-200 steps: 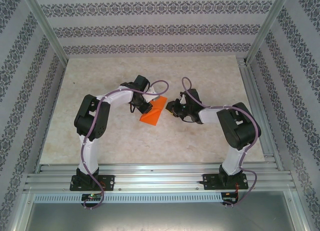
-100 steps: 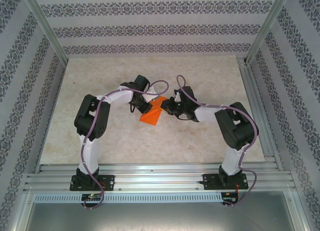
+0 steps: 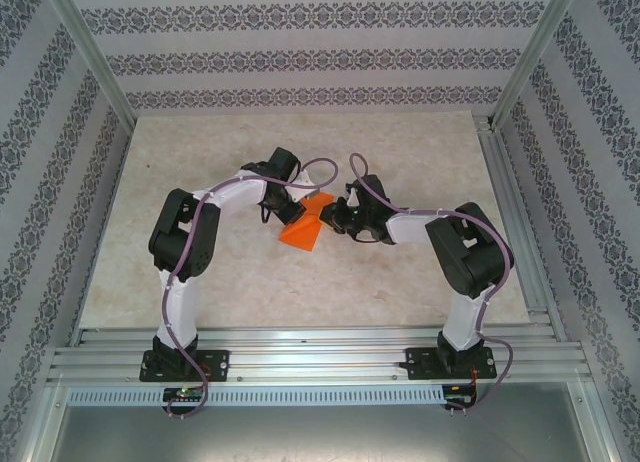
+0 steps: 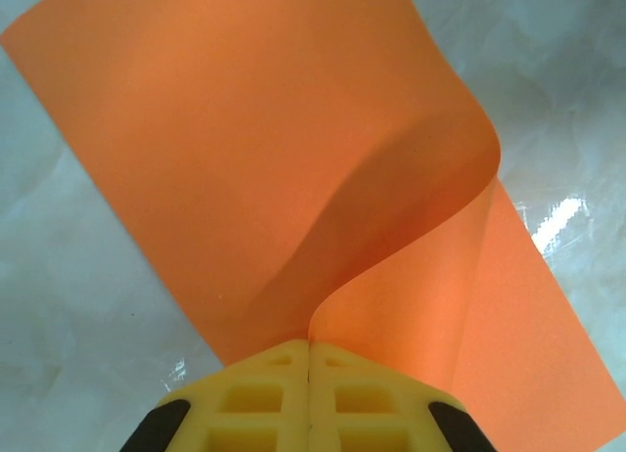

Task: Fold a paper plane with a square sheet of paper (fold left side to right side)
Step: Fold the triangle a second time at the center of the table.

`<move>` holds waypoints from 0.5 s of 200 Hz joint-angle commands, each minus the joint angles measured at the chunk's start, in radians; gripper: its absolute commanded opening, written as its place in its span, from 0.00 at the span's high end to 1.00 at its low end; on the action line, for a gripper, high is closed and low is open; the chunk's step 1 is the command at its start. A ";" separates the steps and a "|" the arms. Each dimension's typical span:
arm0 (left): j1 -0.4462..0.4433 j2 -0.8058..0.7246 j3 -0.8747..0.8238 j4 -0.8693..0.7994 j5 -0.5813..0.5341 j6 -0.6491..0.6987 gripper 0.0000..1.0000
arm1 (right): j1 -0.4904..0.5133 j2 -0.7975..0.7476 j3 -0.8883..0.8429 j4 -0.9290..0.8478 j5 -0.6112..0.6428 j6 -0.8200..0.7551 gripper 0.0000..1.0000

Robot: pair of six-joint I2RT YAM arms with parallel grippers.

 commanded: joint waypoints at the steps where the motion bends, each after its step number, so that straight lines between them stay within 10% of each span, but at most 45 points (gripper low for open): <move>1: 0.011 0.020 0.025 -0.009 -0.010 0.027 0.94 | 0.018 0.020 0.011 -0.010 0.026 -0.007 0.87; 100: 0.014 0.049 0.039 -0.021 -0.051 0.031 0.94 | 0.020 0.020 0.020 -0.025 0.033 -0.015 0.87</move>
